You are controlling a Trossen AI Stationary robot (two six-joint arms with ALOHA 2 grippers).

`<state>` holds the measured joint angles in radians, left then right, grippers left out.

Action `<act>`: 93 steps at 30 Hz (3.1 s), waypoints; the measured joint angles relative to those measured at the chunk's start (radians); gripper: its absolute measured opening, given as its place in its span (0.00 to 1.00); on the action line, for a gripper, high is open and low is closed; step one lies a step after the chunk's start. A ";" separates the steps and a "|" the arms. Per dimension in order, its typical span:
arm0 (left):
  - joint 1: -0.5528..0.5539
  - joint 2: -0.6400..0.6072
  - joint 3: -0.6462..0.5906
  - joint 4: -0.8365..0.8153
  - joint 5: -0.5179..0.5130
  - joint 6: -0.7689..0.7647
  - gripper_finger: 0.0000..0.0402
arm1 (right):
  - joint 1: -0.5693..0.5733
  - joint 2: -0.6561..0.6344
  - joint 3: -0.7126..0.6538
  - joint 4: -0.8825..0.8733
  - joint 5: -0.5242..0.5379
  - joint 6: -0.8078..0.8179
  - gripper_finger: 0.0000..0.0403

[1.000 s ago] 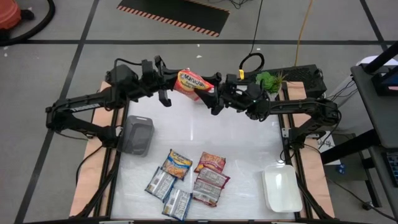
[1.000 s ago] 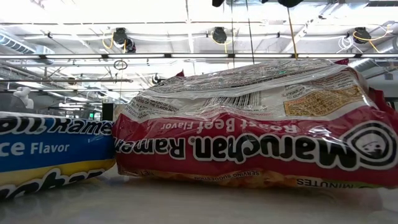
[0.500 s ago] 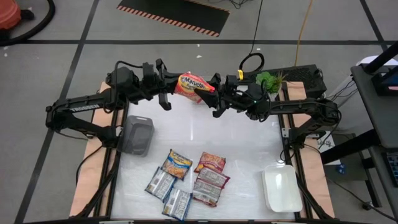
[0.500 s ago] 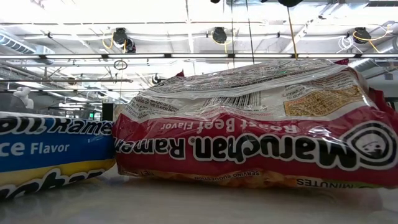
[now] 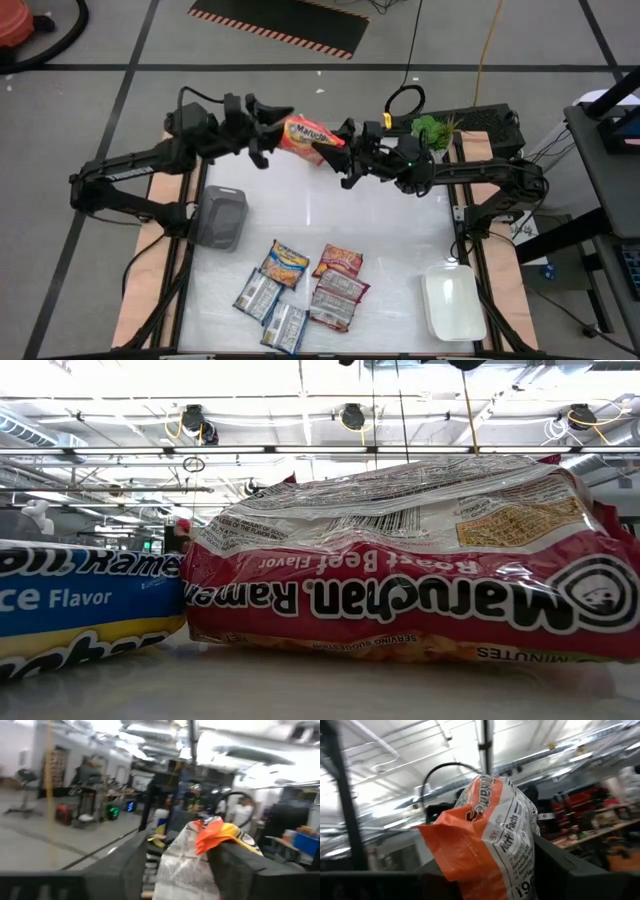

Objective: Sort Maruchan noodles
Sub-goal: Put the orange noodle pack into the gray bin

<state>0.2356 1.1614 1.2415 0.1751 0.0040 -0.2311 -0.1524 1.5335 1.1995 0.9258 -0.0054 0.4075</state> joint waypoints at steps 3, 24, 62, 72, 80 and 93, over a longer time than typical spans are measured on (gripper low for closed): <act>0.024 -0.058 0.000 -0.093 -0.065 -0.017 0.62 | -0.007 0.000 0.000 -0.003 0.054 0.000 0.38; 0.217 -0.218 0.000 -0.859 -0.171 -0.197 0.65 | -0.418 -0.082 0.124 -0.685 -0.291 0.308 0.38; -0.004 0.033 -0.001 -0.601 -0.103 -0.486 0.65 | -0.699 0.380 0.183 -0.765 -0.781 0.287 0.38; -0.055 0.032 -0.001 -0.620 -0.137 -0.418 0.65 | -0.700 0.381 0.183 -0.848 -0.678 0.177 0.38; -0.056 0.032 -0.001 -0.619 -0.147 -0.333 0.65 | -0.698 0.381 0.183 -0.946 -0.673 0.134 0.38; -0.068 0.032 -0.001 -0.619 -0.146 -0.273 0.65 | -0.698 0.381 0.182 -0.985 -0.631 0.125 0.42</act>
<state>0.1676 1.1938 1.2407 -0.4438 -0.1423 -0.5045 -0.8507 1.9141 1.3819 -0.0592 -0.6365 0.5323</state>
